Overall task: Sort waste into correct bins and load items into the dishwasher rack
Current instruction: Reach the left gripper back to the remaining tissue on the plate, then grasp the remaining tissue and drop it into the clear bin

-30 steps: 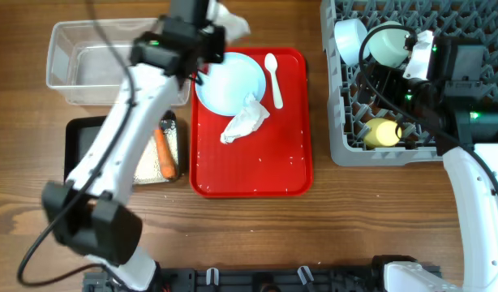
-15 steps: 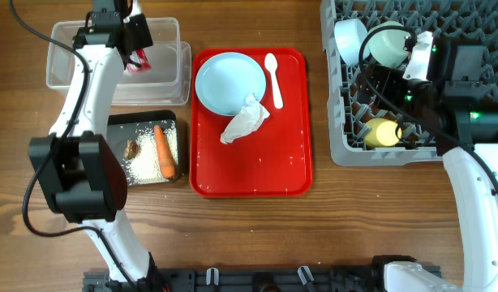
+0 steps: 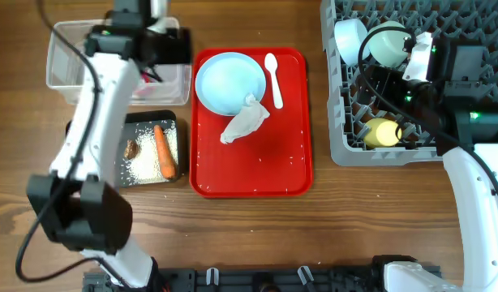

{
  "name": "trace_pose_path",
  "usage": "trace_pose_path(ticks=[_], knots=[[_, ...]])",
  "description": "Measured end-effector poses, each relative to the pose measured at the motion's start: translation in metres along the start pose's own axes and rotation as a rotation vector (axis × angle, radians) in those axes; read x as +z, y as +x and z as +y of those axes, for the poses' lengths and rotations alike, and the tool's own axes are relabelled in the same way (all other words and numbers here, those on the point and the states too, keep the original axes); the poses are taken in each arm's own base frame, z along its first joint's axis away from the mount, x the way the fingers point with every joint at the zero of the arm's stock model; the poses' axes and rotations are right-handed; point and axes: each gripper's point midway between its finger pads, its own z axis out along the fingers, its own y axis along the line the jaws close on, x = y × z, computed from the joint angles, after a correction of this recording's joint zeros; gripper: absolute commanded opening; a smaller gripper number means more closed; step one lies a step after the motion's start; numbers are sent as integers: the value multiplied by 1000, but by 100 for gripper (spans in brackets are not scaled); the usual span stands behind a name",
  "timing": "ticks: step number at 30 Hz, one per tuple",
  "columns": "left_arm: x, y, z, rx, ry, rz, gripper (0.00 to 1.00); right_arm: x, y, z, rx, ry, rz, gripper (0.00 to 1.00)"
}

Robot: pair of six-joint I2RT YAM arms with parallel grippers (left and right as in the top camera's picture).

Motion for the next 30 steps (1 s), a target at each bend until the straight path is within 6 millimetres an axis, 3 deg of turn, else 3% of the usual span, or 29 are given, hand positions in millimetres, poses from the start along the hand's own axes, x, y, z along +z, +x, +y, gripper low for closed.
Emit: trace_pose_path(ticks=[1,2,4,7,9,12,18,21,23,24,25,28,30], knots=[[-12,12,-36,66,74,33,95,0,0,0,0,0,0,100],[-14,22,-55,101,107,62,93,0,0,0,0,0,0,100],[-7,63,-103,202,188,179,88,0,0,0,0,0,0,100],[21,115,-131,279,217,323,84,0,0,0,0,0,0,100],[40,151,-139,312,215,419,80,0,0,0,0,0,0,100],[58,185,-141,337,206,501,71,0,0,0,0,0,1,100],[79,201,-137,312,197,490,71,0,4,-1,3,4,18,100],[100,211,-130,270,164,445,71,0,4,-1,3,4,18,100],[104,212,-129,244,156,422,63,0,4,-1,3,4,18,100],[105,212,-129,234,152,411,52,0,4,-1,3,4,18,100],[105,212,-127,230,143,402,33,0,4,-1,3,4,18,100],[107,211,-120,215,113,395,4,0,4,-1,3,4,18,100],[108,211,-116,201,100,396,4,0,4,-1,3,4,18,100]])
